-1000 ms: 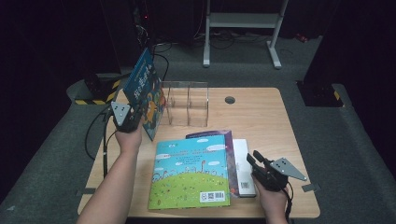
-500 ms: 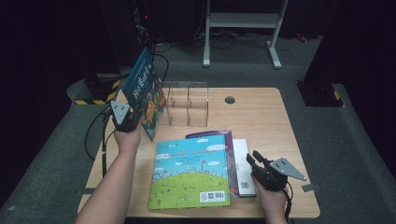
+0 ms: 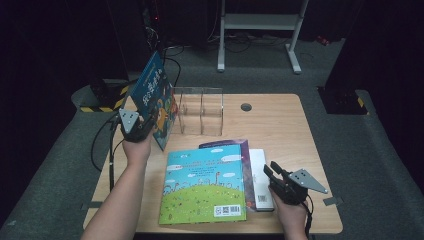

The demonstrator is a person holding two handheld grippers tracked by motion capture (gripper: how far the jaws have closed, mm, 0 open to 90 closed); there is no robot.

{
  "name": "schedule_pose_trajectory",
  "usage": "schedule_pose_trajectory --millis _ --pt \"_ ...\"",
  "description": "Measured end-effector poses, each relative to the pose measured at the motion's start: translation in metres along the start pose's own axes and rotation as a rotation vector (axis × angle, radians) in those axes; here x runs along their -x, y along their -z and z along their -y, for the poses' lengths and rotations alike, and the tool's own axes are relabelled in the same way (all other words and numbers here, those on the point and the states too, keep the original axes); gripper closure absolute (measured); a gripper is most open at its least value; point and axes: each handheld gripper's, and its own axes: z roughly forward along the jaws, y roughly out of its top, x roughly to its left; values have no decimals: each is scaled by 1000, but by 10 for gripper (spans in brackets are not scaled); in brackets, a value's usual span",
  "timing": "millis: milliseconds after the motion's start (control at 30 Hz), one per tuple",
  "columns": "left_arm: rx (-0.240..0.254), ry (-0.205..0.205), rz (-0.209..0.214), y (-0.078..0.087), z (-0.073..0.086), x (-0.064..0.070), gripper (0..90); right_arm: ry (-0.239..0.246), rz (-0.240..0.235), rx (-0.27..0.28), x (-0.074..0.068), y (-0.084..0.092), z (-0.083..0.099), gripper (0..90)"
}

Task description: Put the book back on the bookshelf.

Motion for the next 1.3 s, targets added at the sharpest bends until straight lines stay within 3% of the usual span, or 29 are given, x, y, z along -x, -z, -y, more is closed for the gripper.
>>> schedule_pose_trajectory --millis 133,400,700,933,1033,1300 --pt "-28 17 23 -1 -2 -1 471 2 -2 -1 -1 0 0 658" --pt "-62 36 40 3 -6 -3 395 10 -4 -7 -2 -1 0 657" --pt "-89 44 57 10 -10 -4 355 1 -10 -8 -2 -1 -1 654" --pt "-112 26 46 15 -11 -3 351 24 -5 -23 -5 -3 -1 642" --pt "-125 14 55 17 -11 -3 339 36 -1 -30 -6 -4 0 640" --pt "-148 29 88 30 -10 -5 325 42 -3 -35 -7 -4 0 630"
